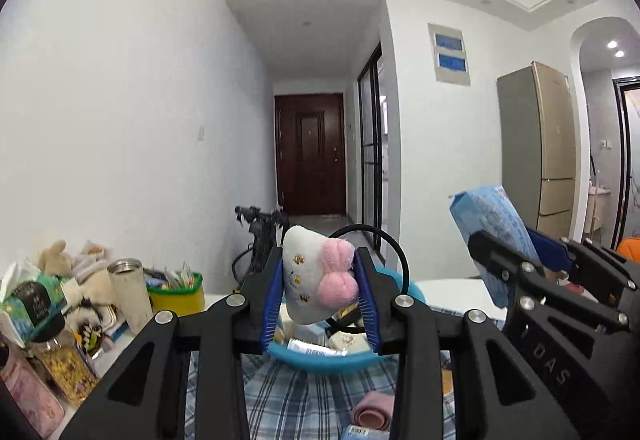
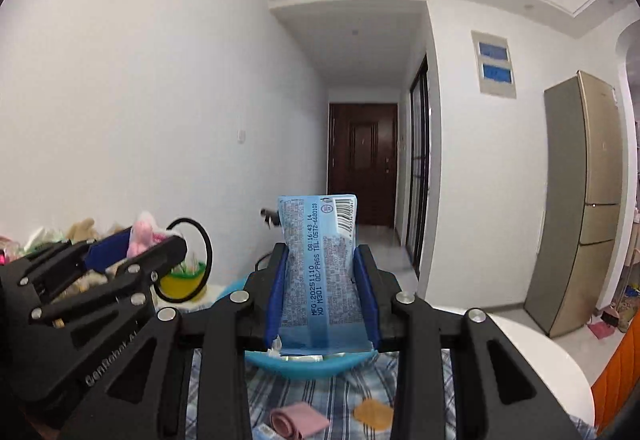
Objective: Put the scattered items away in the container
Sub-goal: 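Lift and carry the plush toy and blue packet toward the turquoise basin with both tools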
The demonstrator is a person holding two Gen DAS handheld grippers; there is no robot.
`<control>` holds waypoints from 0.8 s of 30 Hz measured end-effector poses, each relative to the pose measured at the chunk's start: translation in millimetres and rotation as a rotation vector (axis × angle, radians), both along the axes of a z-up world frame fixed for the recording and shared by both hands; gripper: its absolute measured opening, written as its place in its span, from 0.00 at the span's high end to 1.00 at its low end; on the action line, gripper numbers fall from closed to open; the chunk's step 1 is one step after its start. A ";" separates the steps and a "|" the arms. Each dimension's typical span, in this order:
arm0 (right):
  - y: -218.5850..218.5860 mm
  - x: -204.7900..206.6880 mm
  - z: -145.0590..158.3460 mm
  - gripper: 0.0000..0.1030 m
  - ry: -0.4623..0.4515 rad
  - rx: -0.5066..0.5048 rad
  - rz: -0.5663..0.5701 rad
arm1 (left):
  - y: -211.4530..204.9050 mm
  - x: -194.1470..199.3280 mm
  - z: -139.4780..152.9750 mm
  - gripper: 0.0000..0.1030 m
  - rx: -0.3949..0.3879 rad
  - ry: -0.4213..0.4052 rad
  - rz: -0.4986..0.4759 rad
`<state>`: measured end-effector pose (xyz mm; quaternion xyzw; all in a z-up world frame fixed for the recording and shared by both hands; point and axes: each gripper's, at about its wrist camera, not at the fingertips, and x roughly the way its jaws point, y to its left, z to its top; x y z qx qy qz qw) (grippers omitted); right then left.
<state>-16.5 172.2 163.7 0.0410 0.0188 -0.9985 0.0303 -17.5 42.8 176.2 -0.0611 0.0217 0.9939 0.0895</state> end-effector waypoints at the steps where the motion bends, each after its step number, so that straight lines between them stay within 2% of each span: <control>1: -0.5 1.7 2.1 0.69 0.009 -0.002 0.000 | 0.9 1.7 3.5 0.65 -0.003 0.007 -0.001; 4: -1.1 5.7 4.9 0.69 0.023 -0.006 -0.002 | 3.8 4.7 10.6 0.65 -0.025 0.010 0.001; 14: -0.7 -0.8 5.0 0.69 0.019 -0.004 -0.003 | 3.8 9.0 13.4 0.65 -0.013 0.015 0.000; 20: 1.2 -17.9 5.6 0.69 0.009 0.011 -0.004 | -0.1 -8.1 12.5 0.65 0.033 0.023 0.010; 24: -0.3 -30.2 14.6 0.69 0.035 0.036 -0.019 | 2.2 -27.6 14.7 0.64 0.015 0.030 0.014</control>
